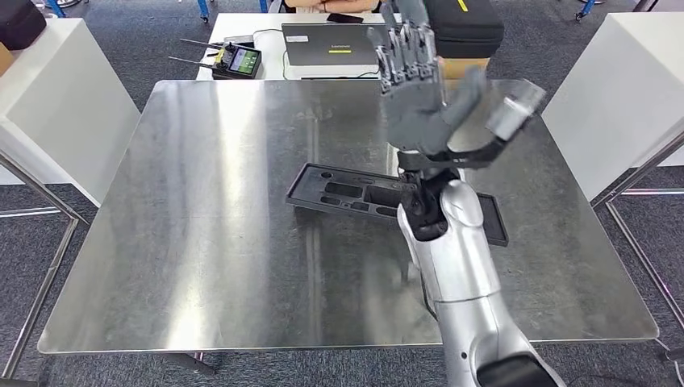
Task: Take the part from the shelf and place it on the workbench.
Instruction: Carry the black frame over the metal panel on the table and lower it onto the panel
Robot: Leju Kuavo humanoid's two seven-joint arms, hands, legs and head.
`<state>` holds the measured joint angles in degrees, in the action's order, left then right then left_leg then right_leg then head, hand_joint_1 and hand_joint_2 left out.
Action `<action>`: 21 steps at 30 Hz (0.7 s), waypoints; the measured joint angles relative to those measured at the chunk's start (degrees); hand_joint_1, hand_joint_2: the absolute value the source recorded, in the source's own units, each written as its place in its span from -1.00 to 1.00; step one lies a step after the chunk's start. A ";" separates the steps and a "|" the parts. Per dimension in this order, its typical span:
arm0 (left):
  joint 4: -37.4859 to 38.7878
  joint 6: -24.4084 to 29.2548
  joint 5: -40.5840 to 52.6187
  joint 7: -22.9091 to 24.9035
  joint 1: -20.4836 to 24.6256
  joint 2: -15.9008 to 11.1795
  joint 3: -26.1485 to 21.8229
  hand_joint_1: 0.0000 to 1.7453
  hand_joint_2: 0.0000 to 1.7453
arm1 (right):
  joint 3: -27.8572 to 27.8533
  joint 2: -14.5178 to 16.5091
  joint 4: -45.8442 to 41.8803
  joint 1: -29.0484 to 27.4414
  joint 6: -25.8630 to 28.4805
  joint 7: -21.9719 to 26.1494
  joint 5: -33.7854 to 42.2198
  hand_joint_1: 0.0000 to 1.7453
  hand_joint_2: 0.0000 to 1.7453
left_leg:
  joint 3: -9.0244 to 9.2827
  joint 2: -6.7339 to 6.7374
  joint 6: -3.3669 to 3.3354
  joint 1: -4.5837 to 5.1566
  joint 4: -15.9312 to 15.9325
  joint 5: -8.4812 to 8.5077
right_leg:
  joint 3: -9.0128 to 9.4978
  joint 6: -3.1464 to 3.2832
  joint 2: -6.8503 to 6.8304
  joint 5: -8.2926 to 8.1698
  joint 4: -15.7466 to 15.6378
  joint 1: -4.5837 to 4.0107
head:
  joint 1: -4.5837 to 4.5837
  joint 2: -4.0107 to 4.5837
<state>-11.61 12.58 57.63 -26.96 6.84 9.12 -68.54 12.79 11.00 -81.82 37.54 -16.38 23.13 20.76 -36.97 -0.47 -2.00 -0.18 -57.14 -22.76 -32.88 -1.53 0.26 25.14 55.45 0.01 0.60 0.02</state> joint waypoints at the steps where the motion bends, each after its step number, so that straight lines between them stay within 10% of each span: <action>1: 0.00 -0.08 -0.10 -0.15 -0.05 0.00 0.00 -1.00 -1.00 | -0.02 -0.62 -2.61 -2.28 -0.14 0.96 0.64 -1.00 -1.00 | 0.00 -0.01 0.00 0.00 0.00 0.00 | 0.01 -0.03 0.00 0.02 0.00 0.00 | -0.01 0.00; 7: 0.00 -0.63 -0.34 -0.62 -0.26 -0.01 -0.01 -1.00 -1.00 | -0.61 -3.50 -13.42 -11.24 0.08 3.47 0.90 -1.00 -1.00 | 0.02 0.01 0.03 0.00 0.00 -0.06 | 0.03 -0.11 0.03 0.07 0.00 0.00 | -0.01 0.00; 11: -0.01 -1.01 0.11 -0.45 -0.24 -0.05 0.01 -1.00 -1.00 | -1.39 -4.97 -17.58 -14.26 0.95 4.56 -0.61 -1.00 -1.00 | 0.68 0.10 -1.20 -0.15 0.82 -0.17 | 0.47 -0.73 -0.03 0.08 -0.51 0.69 | 0.04 0.00; 17: -0.01 -1.09 0.17 -0.49 0.15 -0.03 0.02 -1.00 -1.00 | -1.81 -6.74 -19.64 -16.42 1.06 4.73 -1.74 -1.00 -1.00 | 2.05 0.51 -1.80 -0.80 1.99 0.47 | -7.61 -0.42 -0.03 7.37 16.40 1.14 | -0.05 0.00; 21: -0.03 -0.99 0.19 -0.81 0.21 -0.10 0.02 -1.00 -1.00 | -1.74 -7.26 -19.67 -16.63 1.19 4.69 -2.17 -1.00 -1.00 | 1.65 0.33 -0.35 -1.34 0.73 -0.10 | -1.91 -3.26 -0.23 2.48 5.47 2.28 | -0.18 -0.01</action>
<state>-11.64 11.59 57.81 -27.77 7.05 9.02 -68.52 11.05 3.74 -101.50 20.91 -15.19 27.82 18.59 -35.32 -0.14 -2.35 -1.52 -56.41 -22.85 -34.79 -4.79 0.02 27.63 60.92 2.29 0.41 0.02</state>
